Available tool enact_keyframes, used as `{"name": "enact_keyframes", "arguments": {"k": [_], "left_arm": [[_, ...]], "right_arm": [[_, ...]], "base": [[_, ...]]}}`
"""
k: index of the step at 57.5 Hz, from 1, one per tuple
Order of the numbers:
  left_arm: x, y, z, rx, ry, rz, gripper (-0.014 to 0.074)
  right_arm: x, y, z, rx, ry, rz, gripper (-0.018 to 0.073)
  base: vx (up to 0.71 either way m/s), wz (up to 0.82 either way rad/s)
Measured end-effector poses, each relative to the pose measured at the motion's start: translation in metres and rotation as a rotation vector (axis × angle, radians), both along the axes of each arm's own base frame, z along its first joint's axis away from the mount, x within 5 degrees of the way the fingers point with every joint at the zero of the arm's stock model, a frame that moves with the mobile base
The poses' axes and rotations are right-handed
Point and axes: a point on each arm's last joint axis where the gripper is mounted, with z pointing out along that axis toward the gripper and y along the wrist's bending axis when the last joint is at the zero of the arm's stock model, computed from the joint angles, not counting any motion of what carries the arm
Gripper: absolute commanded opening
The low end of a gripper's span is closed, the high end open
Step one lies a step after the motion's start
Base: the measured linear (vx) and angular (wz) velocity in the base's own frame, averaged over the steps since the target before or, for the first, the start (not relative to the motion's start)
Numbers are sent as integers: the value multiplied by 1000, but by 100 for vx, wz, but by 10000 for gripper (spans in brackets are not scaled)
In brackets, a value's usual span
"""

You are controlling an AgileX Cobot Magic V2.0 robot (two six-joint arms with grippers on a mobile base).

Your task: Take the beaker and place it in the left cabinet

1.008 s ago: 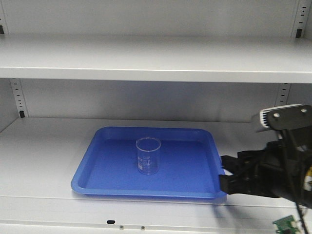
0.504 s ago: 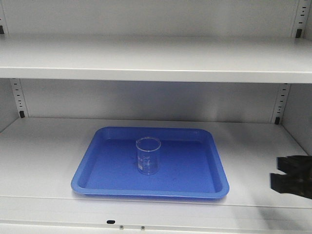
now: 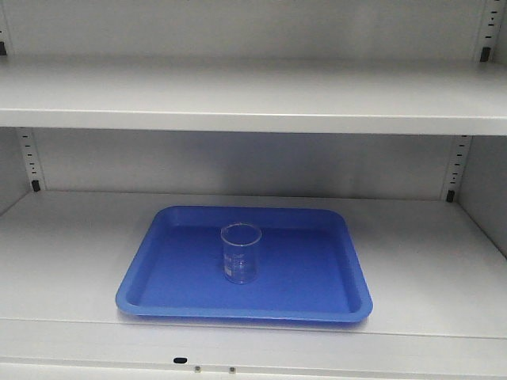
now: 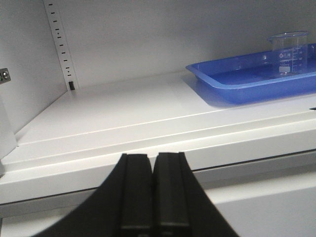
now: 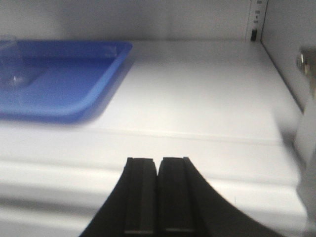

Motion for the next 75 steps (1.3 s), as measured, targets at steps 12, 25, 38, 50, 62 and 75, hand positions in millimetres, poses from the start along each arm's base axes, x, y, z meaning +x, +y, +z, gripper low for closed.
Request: {"name": "enact_keyframes", "arguments": {"k": [12, 25, 38, 50, 62, 75], "left_arm": [[0, 0, 0, 0, 0, 0, 1], [0, 0, 0, 0, -3, 0, 1], [0, 0, 0, 0, -1, 0, 1], [0, 0, 0, 0, -1, 0, 1], [0, 0, 0, 0, -1, 0, 1], [0, 0, 0, 0, -1, 0, 1]], "right_arm": [[-34, -5, -59, 6, -43, 0, -9], [-47, -8, -71, -20, -91, -13, -8], [-47, -10, -70, -27, -104, -44, -6], [-47, -10, -70, -27, -113, -46, -6], [-47, -10, -70, -27, -113, -46, -6], [-47, -10, -70, -27, -113, -46, -6]], "base": [[0, 0], [0, 0], [0, 0], [0, 0], [0, 0], [0, 0]]}}
